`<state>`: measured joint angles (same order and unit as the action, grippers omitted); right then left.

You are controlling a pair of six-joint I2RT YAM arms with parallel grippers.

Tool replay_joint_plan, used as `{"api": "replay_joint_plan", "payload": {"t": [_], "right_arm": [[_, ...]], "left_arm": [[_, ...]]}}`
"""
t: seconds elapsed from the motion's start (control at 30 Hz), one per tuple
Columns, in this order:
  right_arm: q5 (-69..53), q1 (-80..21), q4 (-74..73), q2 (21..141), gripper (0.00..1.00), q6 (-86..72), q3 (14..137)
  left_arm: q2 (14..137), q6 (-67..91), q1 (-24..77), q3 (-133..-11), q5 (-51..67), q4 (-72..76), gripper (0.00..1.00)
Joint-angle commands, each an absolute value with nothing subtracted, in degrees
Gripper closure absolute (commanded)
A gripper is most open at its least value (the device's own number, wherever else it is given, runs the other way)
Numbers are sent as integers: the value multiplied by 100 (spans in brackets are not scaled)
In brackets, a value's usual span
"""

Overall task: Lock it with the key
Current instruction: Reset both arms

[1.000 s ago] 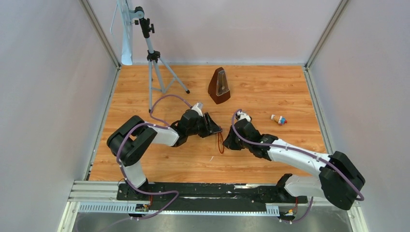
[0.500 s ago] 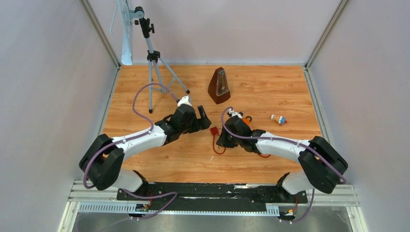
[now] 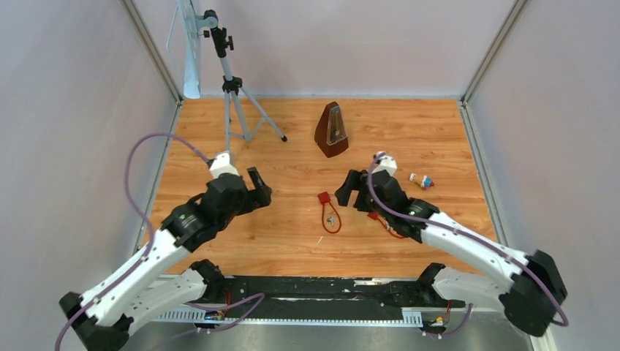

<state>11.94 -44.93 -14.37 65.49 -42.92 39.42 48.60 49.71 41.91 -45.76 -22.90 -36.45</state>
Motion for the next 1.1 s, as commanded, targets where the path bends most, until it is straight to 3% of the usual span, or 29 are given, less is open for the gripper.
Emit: {"api": "replay_joint_plan", "payload": {"t": [0.0, 0.3, 0.63, 1.07], "right_arm": [[2667, -4439, -2333, 5273, 1, -3891, 4180], [4788, -4438, -4319, 3130, 0, -3726, 5093], [5959, -4438, -4587, 1011, 0, -3384, 5605], [6323, -4437, -4621, 588, 0, -3237, 5766]], "left_arm": [[3838, 4870, 4210, -5010, -3131, -5077, 0], [2651, 4436, 4210, -5622, -3728, -6147, 0], [1771, 4232, 4210, -6136, -4112, -6691, 0], [1291, 4037, 4210, -6276, -3994, -6556, 0]]}}
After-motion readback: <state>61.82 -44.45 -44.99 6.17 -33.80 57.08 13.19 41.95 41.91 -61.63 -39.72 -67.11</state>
